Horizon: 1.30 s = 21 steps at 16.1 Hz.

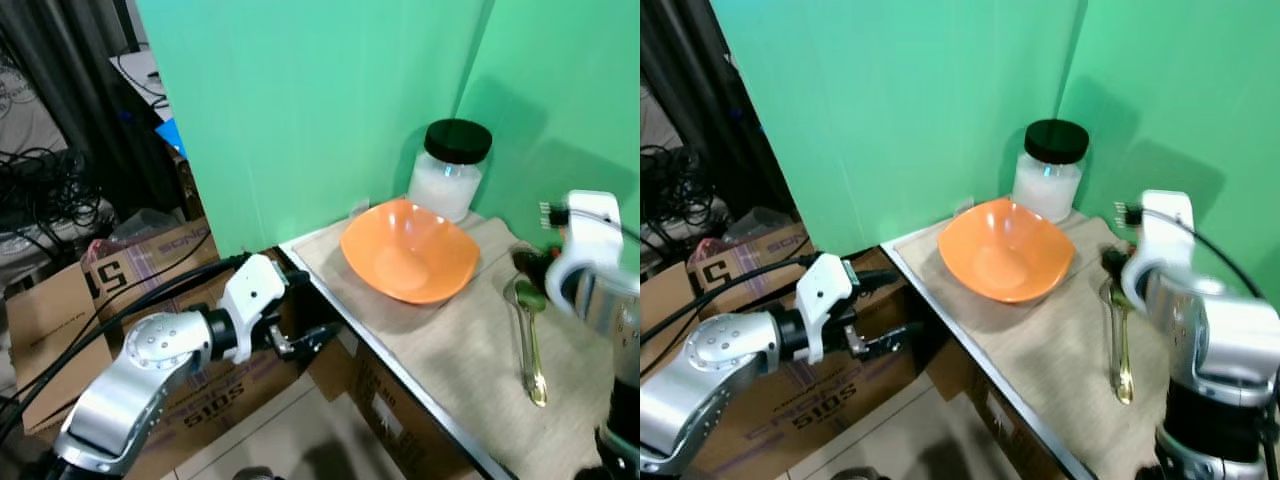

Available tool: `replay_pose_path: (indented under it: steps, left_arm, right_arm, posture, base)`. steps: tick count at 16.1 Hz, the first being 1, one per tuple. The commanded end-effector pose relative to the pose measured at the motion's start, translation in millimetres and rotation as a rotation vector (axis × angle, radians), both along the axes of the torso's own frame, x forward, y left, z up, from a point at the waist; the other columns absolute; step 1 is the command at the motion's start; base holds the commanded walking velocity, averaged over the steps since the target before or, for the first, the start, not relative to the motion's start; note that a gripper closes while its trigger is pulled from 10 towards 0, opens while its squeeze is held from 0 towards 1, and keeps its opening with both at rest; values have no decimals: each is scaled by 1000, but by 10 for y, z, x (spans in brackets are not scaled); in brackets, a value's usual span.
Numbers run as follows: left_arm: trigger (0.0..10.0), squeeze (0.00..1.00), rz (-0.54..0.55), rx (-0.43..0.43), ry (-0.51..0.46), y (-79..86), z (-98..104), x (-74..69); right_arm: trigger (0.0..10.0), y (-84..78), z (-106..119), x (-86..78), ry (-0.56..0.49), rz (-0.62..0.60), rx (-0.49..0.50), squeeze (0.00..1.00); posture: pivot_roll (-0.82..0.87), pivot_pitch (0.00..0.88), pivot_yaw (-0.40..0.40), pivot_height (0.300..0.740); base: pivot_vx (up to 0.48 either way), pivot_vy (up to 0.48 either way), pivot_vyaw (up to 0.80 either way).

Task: Setting the table

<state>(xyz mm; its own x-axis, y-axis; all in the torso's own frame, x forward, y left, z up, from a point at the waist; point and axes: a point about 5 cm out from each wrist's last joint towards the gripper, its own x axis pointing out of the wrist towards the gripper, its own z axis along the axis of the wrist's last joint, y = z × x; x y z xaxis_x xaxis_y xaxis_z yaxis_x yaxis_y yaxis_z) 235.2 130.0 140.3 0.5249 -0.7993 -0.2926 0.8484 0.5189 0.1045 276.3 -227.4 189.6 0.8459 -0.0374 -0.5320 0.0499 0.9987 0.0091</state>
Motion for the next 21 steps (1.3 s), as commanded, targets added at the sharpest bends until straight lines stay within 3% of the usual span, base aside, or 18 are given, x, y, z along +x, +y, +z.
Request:
replay_pose_path:
  steps: [1,3,10,13,14,15,16,17,18,21]
  left_arm:
    - [10000,0,15,14,-18,50,23,6]
    - [10000,0,17,18,-18,57,23,5]
    - [10000,0,23,21,-17,59,29,-9]
    - [10000,0,23,22,-18,47,33,7]
    - [10000,0,22,21,-19,43,34,10]
    - [10000,0,22,20,-20,41,37,13]
    - [10000,0,22,20,-21,43,39,14]
    - [10000,0,25,20,-23,56,44,9]
    - [10000,0,28,21,-24,65,44,1]
    - [10000,0,27,20,-23,59,38,-6]
  right_arm:
    - [10000,128,0,34,12,65,38,1000]
    - [10000,235,-104,102,64,70,48,1000]
    - [10000,349,-406,225,196,-9,149,1000]
    - [10000,394,-438,279,214,-44,275,965]
    - [10000,414,-456,287,226,-51,324,0]
    - [4745,442,-485,297,245,-64,389,0]
    - [4745,448,-495,298,250,-70,405,0]
    - [3804,446,-496,308,247,-82,421,0]
    - [0,466,-487,324,244,-82,466,0]
    - [0,527,-506,340,252,-78,531,0]
  posture:
    - [126,0,-8,740]
    - [134,0,-14,740]
    - [145,0,-21,740]
    - [143,0,-18,740]
    - [145,0,-19,740]
    - [148,0,-21,740]
    - [148,0,-21,740]
    - [151,0,-24,740]
    - [153,0,-26,740]
    - [154,0,-28,740]
  base:
    - [0,0,0]
    - [0,0,0]
    - [0,0,0]
    - [0,0,0]
    - [0,0,0]
    - [0,0,0]
    - [0,0,0]
    - [0,0,0]
    - [0,0,0]
    - [0,0,0]
